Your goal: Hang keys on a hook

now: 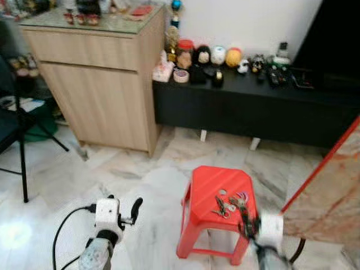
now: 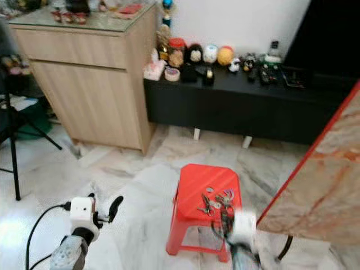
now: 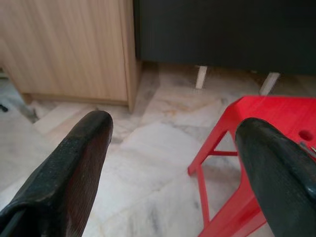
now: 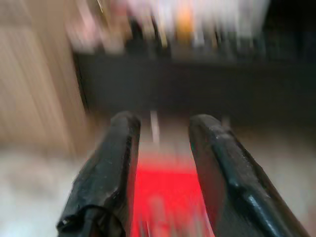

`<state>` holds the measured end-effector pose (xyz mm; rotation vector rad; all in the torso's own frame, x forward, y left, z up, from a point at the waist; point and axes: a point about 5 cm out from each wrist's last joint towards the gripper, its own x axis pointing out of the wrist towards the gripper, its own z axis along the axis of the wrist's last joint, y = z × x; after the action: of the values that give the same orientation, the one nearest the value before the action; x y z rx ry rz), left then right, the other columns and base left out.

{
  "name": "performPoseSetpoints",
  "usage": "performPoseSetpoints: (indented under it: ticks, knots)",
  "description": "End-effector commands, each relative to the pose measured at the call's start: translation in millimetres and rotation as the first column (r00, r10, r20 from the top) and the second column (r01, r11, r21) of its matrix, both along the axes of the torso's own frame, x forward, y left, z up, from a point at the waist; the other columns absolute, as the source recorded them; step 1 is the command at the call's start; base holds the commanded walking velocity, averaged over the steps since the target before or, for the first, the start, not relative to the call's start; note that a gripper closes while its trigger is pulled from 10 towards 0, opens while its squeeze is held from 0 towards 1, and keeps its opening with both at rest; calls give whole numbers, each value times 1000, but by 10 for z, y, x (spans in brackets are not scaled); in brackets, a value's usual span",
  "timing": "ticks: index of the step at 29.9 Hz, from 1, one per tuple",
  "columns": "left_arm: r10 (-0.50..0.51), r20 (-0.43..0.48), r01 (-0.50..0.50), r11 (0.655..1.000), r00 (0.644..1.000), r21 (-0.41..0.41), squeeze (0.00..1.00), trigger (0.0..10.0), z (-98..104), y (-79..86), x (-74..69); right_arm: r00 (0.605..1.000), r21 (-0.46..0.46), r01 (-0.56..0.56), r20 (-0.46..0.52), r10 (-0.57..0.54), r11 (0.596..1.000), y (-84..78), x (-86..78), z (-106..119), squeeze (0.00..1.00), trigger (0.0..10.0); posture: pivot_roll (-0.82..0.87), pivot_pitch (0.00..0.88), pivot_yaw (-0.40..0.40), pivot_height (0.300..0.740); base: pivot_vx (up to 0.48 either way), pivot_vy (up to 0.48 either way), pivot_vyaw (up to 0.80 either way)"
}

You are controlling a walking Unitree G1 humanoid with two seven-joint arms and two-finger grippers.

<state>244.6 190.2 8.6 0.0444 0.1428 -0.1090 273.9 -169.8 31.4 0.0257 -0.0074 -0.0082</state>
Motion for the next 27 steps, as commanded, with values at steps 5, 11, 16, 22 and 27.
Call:
performPoseSetpoints:
  ticks: [5,11,16,22,27]
  knots:
    - [-5,10,5,1000,1000,21,0,10000,31,45,-50,999,9,16,-51,-15,1000,-22,-148,-126,0,10000,28,0,-74,740,0,0,0]
    - [3,31,-3,1000,1000,9,0,10000,93,56,-89,996,36,50,-74,-47,998,-44,-236,-179,0,10000,43,6,-78,740,0,0,0]
    - [20,27,-20,1000,999,-24,0,10000,90,51,-115,992,42,74,-107,-69,996,-24,-323,-229,0,10000,39,9,-77,740,0,0,0]
    - [10,26,-9,999,1000,-38,0,10000,144,23,-24,992,37,57,-111,-53,998,15,-292,-194,0,10000,34,8,-76,740,0,0,0]
    - [17,16,-16,999,1000,-37,0,10000,136,24,-23,993,33,52,-108,-48,998,14,-272,-176,0,10000,33,8,-77,740,219,0,0]
